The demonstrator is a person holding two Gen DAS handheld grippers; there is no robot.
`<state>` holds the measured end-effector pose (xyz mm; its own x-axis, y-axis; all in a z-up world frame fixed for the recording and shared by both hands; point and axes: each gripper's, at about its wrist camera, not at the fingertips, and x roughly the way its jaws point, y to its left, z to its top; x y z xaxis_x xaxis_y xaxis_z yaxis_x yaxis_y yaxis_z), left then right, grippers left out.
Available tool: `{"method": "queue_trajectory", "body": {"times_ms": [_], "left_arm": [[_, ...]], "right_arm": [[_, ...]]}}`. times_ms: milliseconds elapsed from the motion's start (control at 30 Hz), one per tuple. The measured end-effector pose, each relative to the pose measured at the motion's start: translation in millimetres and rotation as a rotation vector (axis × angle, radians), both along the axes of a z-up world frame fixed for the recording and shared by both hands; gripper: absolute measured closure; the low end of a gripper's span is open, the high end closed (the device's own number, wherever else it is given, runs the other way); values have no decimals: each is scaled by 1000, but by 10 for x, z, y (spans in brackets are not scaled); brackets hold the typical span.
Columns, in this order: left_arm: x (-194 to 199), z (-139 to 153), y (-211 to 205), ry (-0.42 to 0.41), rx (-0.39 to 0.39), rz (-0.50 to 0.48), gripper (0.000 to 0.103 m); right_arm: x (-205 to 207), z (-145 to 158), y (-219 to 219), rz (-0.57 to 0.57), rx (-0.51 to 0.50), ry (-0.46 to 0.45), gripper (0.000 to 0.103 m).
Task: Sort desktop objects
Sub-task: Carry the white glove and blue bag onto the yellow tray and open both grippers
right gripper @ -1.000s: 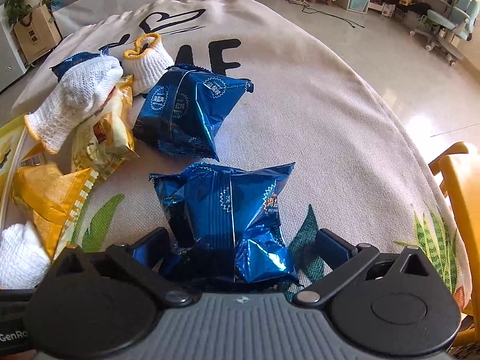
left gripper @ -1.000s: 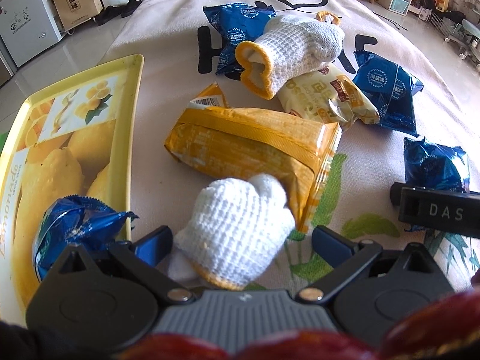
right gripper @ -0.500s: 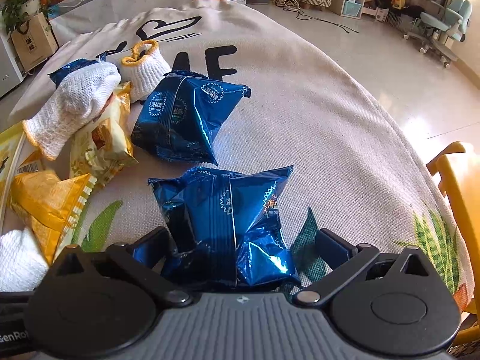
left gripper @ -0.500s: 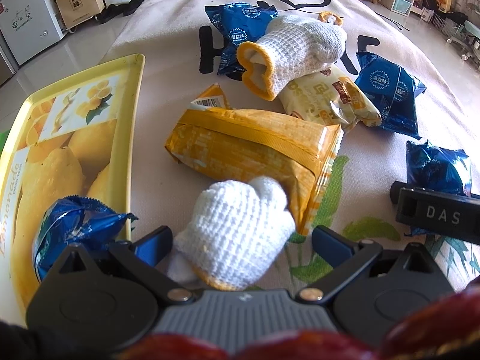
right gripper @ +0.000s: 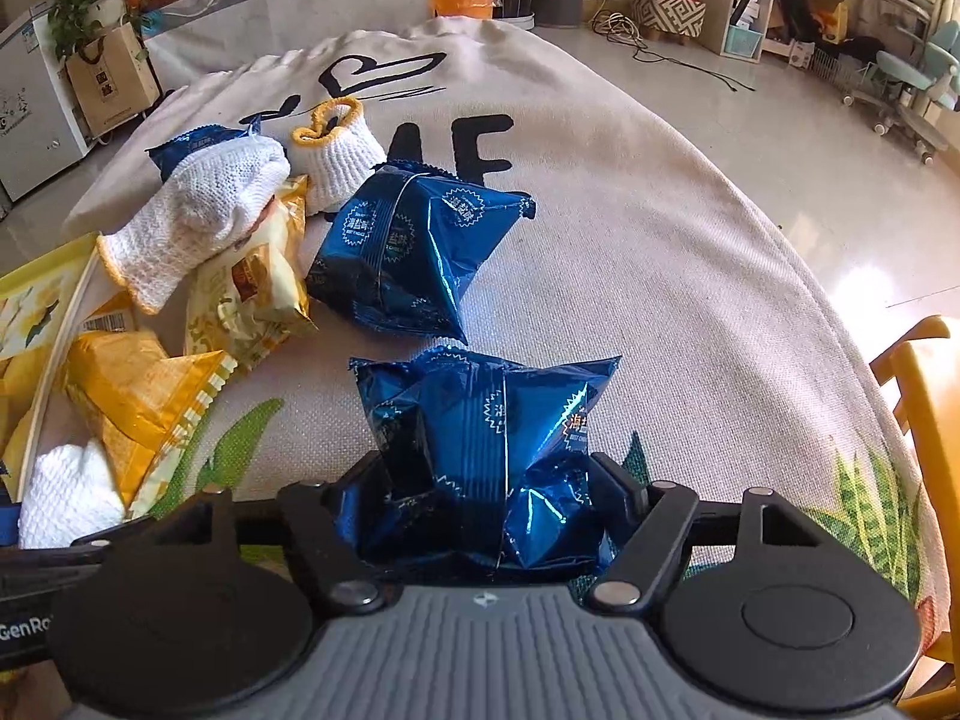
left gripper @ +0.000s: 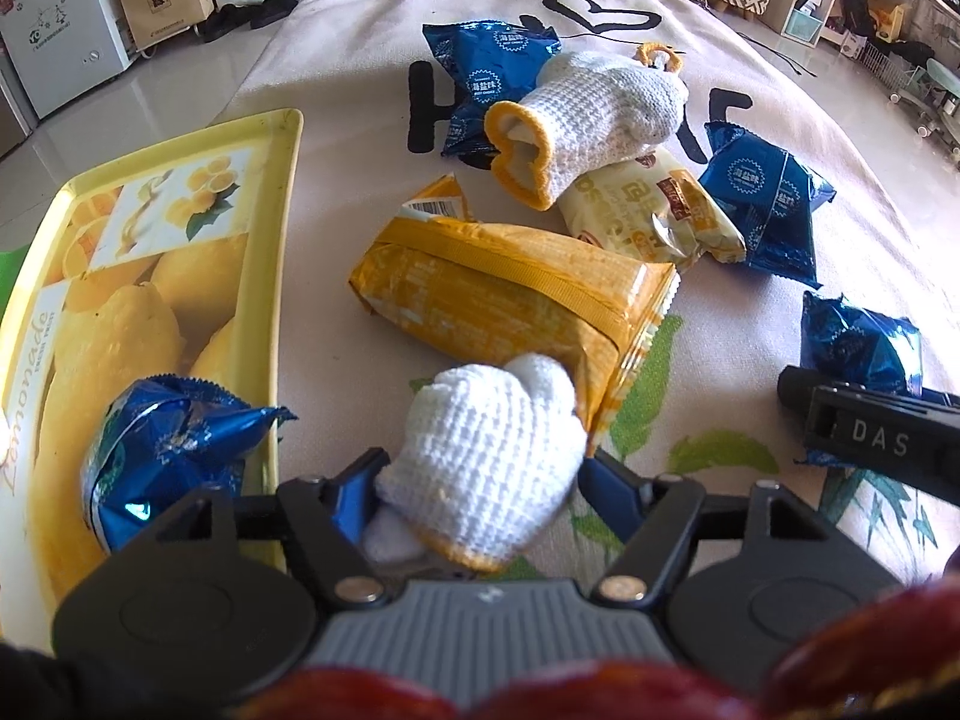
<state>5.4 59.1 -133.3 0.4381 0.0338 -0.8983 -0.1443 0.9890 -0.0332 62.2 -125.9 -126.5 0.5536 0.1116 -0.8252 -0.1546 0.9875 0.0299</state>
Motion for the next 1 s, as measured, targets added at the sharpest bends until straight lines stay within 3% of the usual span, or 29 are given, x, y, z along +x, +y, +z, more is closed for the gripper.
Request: {"method": "queue_trajectory", "body": {"times_ms": [200, 533, 1000], "left_arm": [[-113, 67, -30, -1, -37, -20, 38], [-342, 340, -16, -87, -77, -39, 38], [-453, 620, 215, -165, -150, 44, 38]], "right_arm": [[-106, 98, -112, -12, 113, 39, 31], [-318, 228, -168, 9, 160, 40, 31], [-536, 377, -112, 48, 203, 25, 31]]}}
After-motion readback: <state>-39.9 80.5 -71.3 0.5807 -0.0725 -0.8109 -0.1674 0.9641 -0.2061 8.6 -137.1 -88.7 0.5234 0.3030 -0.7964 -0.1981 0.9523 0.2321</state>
